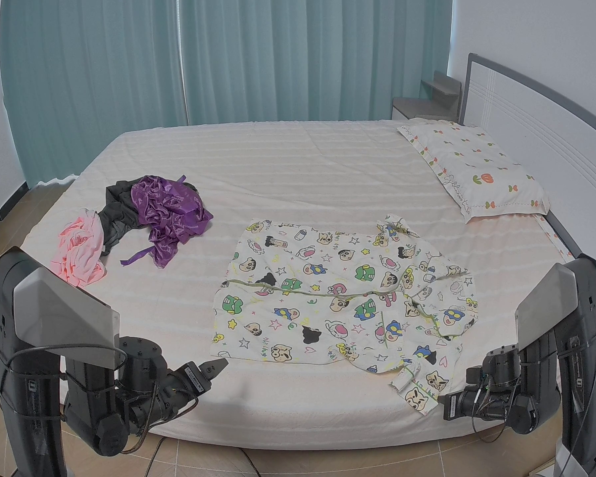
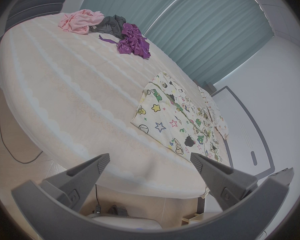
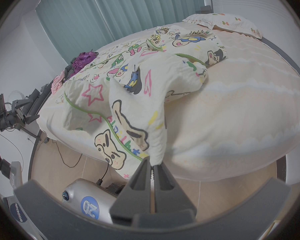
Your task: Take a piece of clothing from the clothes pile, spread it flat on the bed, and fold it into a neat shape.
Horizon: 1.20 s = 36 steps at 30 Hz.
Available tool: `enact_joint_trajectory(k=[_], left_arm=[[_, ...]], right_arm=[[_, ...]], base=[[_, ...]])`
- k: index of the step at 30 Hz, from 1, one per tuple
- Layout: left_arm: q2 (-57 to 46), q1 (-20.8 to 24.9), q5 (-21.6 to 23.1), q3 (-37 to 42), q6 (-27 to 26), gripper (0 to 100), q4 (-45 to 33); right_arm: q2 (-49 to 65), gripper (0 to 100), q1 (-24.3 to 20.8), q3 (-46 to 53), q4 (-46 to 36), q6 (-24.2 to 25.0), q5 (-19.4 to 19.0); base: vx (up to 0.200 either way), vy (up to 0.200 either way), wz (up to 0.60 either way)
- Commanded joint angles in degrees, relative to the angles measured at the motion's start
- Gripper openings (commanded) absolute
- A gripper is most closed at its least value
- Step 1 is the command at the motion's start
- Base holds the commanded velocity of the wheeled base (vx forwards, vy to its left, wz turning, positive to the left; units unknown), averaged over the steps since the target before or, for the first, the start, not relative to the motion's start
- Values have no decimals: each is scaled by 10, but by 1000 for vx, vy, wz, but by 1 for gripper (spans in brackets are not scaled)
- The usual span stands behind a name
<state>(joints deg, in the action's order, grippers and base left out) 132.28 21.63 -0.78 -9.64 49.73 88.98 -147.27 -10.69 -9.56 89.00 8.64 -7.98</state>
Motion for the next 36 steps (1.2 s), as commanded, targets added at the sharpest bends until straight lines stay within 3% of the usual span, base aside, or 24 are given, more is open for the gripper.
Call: enact_joint_trajectory(k=[1,10,27,33,36], left_arm=[[1,0,0,0,0,100,10],[1,0,0,1,0,100,10],[6,0,-1,0,0,100,10],[8,0,-1,-2,0,100,10],[8,0,-1,-2,0,100,10]], right_arm=[[6,0,1,22,10,0,1],[22,0,10,66,10,-10,-8],[29,0,77,96,10,-125,-17],[18,0,66,96,10,-125,-62],[16,0,55,96,10,-125,-62]], base=[[0,0,0],[0,0,0],[0,0,0],[0,0,0],[0,0,0]])
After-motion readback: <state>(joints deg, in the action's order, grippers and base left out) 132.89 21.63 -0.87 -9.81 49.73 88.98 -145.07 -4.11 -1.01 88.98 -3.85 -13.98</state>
